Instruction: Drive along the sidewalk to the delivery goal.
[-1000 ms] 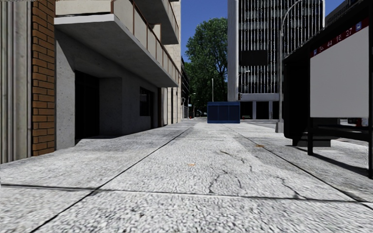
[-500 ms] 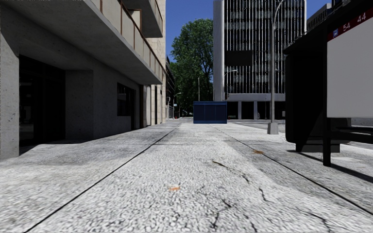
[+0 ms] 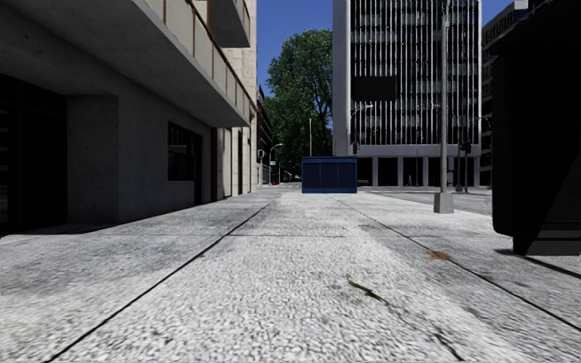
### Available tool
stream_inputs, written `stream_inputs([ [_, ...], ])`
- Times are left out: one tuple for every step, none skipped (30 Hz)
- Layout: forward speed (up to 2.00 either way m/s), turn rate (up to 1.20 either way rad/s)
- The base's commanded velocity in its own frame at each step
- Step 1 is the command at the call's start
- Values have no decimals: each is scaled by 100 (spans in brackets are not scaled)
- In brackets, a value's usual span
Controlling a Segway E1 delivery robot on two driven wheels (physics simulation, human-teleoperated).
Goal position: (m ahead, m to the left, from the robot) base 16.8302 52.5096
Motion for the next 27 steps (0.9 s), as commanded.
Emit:
stream_inputs([
  [200,0],
  [200,0],
  [200,0],
  [200,0],
  [200,0],
  [200,0],
  [200,0],
  [200,0],
  [200,0],
  [200,0],
  [200,0],
  [200,0],
  [200,0],
  [200,0],
  [200,0],
  [200,0],
  [200,0],
  [200,0],
  [200,0],
  [200,0],
  [200,0],
  [200,0],
  [200,0],
  [200,0],
  [200,0],
  [200,0],
  [200,0],
])
